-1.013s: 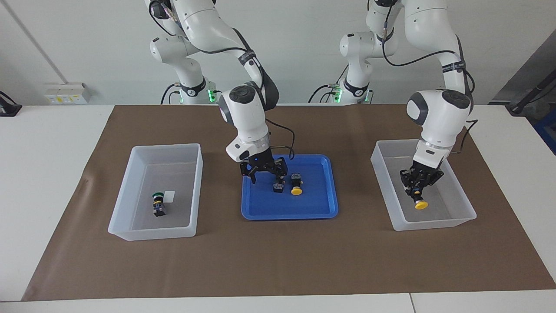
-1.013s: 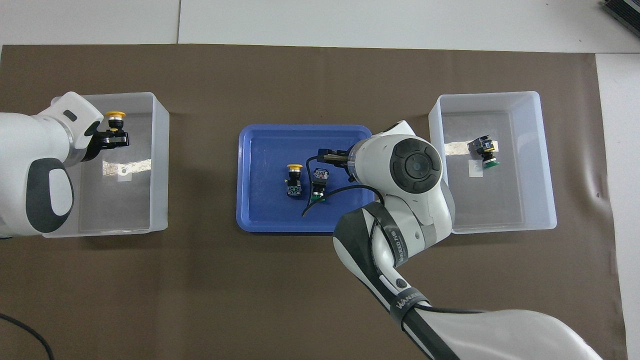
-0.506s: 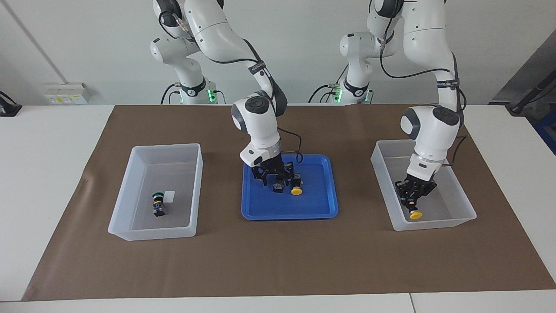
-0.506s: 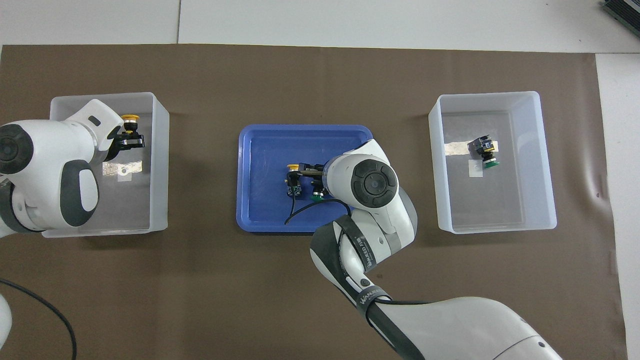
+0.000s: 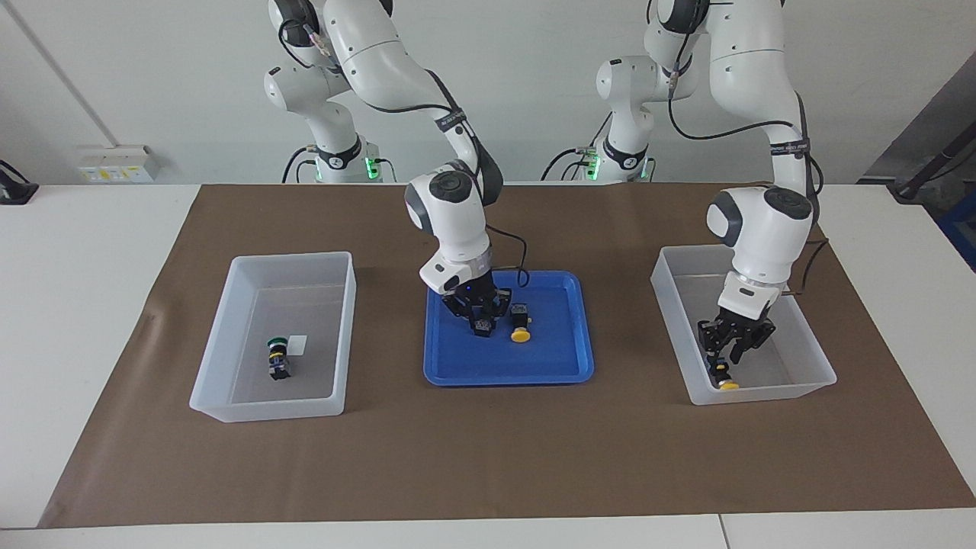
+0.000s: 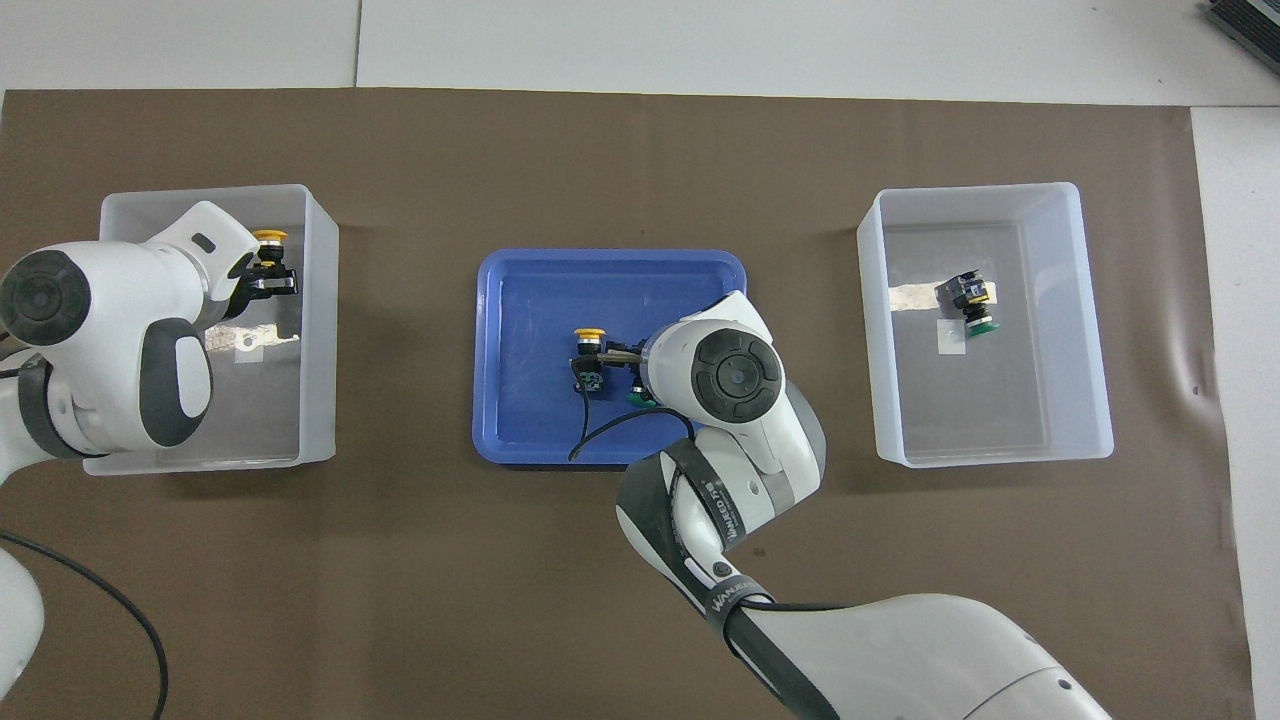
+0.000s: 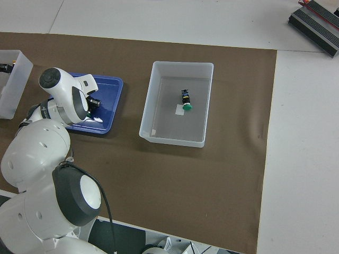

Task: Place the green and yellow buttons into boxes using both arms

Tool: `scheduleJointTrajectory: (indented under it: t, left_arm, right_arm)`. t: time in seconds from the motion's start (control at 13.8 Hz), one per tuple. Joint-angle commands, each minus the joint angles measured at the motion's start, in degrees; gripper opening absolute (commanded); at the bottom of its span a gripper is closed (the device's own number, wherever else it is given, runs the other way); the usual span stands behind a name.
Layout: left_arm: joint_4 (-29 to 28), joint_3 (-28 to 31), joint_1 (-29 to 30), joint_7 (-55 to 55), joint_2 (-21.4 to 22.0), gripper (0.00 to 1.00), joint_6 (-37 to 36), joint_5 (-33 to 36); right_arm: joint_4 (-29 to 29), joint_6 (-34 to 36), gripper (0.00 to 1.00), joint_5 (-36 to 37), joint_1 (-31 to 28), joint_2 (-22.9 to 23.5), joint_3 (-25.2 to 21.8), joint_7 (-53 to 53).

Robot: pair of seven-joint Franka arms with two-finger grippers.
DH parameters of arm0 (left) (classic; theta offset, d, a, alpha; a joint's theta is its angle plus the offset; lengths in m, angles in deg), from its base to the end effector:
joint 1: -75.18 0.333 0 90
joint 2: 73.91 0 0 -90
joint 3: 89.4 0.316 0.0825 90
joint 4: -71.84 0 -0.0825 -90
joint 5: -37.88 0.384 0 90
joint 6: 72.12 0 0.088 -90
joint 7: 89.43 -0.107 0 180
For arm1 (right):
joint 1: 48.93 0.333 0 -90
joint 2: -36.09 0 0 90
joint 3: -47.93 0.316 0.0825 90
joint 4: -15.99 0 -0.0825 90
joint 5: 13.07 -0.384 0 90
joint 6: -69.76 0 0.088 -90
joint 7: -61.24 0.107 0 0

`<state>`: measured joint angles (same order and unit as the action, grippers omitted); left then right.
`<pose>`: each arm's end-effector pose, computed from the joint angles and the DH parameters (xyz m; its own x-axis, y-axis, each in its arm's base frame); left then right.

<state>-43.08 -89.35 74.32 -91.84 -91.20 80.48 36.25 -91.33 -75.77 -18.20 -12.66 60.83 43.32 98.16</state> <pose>0.6322 -0.0081 0.3437 0.9367 -0.0302 0.3487 -0.0345 -0.9994 0.0062 0.5586 0.3478 0.3067 0.9729 -0.1596 0.1673 -0.1316 -0.9772 -0.1669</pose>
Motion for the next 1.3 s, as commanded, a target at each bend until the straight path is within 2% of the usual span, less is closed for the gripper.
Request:
scheduleJointTrajectory:
  t: [0.0, 0.22, 0.36, 0.58, 0.72, 0.87, 1.01, 1.23]
  left_arm:
    - [0.66, -0.31, 0.42, -0.76, 4.97, 1.00, -6.68, 0.66]
    - [2.94, -0.83, -0.46, -0.23, 8.05, 1.00, -13.79, 0.66]
    - [5.22, -1.36, -3.08, 0.99, 8.41, 1.00, -18.29, 0.66]
    - [4.53, -1.45, -10.28, 9.15, 8.41, 1.00, -17.26, 0.75]
    - [3.22, -1.45, -15.72, 12.50, 8.59, 1.00, -15.68, 0.75]
    - [0.85, -1.45, -20.30, 15.75, 8.94, 1.00, -13.22, 0.75]
    - [-1.00, -1.54, -24.43, 18.30, 7.54, 1.00, -8.84, 0.75]
    - [-3.55, -1.54, -30.50, 21.82, 4.55, 1.00, -2.24, 0.75]
  right_arm:
    - [3.33, 10.05, 0.00, 0.03, -4.16, -5.04, -0.40, -6.04]
    - [7.12, 19.39, 0.00, -0.06, -11.19, -9.09, -0.31, -17.54]
    - [7.56, 21.60, 0.00, -0.06, -15.76, -10.32, -0.40, -27.63]
    - [6.60, 22.40, 0.00, -0.06, -23.06, -10.68, -0.40, -44.68]
    - [2.85, 21.35, 0.00, -0.14, -26.41, -12.08, -0.31, -52.35]
    - [-3.48, 18.38, 0.00, -0.14, -27.47, -14.36, -0.31, -53.70]
    - [-9.37, 14.33, 0.00, -0.14, -27.83, -15.95, -0.40, -55.45]
    - [-13.78, 10.11, 0.00, -0.14, -29.93, -16.04, -0.31, -59.06]
